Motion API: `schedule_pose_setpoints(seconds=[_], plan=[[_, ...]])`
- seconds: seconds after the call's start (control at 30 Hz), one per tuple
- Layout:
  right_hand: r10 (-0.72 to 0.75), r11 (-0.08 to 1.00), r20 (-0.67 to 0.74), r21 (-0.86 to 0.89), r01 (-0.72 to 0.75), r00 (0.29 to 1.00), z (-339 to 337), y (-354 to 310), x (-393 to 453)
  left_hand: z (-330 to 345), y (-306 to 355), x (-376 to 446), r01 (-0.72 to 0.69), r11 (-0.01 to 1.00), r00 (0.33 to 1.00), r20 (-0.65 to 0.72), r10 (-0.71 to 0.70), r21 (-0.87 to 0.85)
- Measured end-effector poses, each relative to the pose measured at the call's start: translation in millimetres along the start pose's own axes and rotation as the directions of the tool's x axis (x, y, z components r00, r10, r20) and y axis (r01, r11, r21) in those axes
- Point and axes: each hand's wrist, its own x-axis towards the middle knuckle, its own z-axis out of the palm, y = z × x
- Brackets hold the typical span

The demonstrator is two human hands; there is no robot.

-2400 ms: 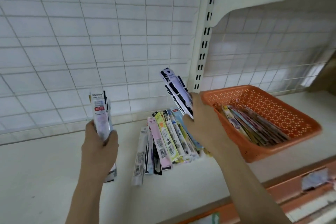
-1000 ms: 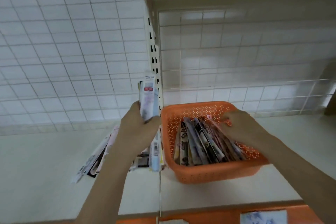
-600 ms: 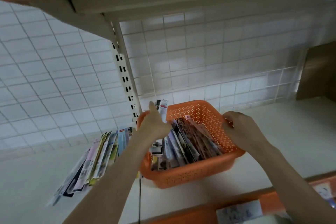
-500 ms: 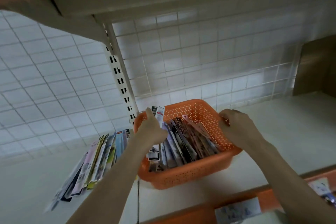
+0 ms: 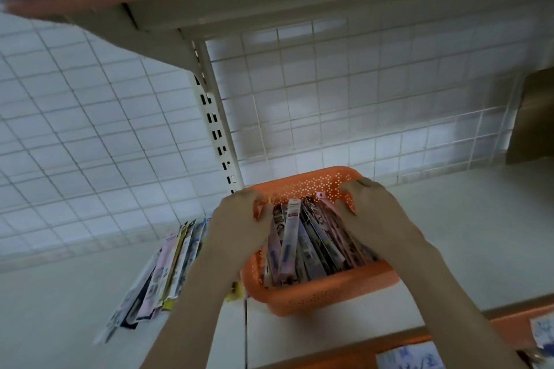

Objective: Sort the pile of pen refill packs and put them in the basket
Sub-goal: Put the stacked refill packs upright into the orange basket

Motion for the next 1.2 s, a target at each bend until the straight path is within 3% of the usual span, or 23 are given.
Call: schedule_pose_setpoints(seconds=[0.13, 0.37, 0.53, 0.67, 0.83, 1.0, 1.13, 1.2], plan=[[-0.053, 0.992, 0.007, 0.116, 0.051, 0.999, 6, -36, -11, -4, -41, -31, 0.03, 0.999, 0.993, -0.119, -0.029, 0.012], [-0.115, 0.974, 0.071, 0.202, 0.099, 0.991, 32, -103, -24, -22, -129, -76, 0.251, 0.967, 0.96, -0.118, -0.255, -0.044], [-0.177, 0.955, 0.095, 0.257, 0.148, 0.98, 56, -156, -20, -51, -190, -89, 0.357, 0.927, 0.897, -0.237, -0.374, -0.112], [-0.218, 0.956, 0.169, 0.237, 0.175, 0.961, 85, -195, -11, -64, -231, -102, 0.425, 0.895, 0.861, -0.247, -0.445, -0.132], [-0.062, 0.997, 0.378, 0.058, 0.043, 0.924, 120, -220, 3, -75, -272, -115, 0.484, 0.863, 0.826, -0.248, -0.506, -0.147], [0.092, 0.996, 0.46, -0.06, -0.072, 0.883, 146, -228, 14, -81, -301, -112, 0.503, 0.847, 0.812, -0.242, -0.531, -0.171], [0.176, 0.984, 0.612, -0.102, -0.144, 0.771, 164, -235, 14, -81, -313, -105, 0.499, 0.846, 0.823, -0.204, -0.53, -0.187], [0.189, 0.982, 0.623, -0.132, -0.137, 0.759, 168, -238, 13, -81, -318, -102, 0.479, 0.856, 0.837, -0.192, -0.512, -0.195]])
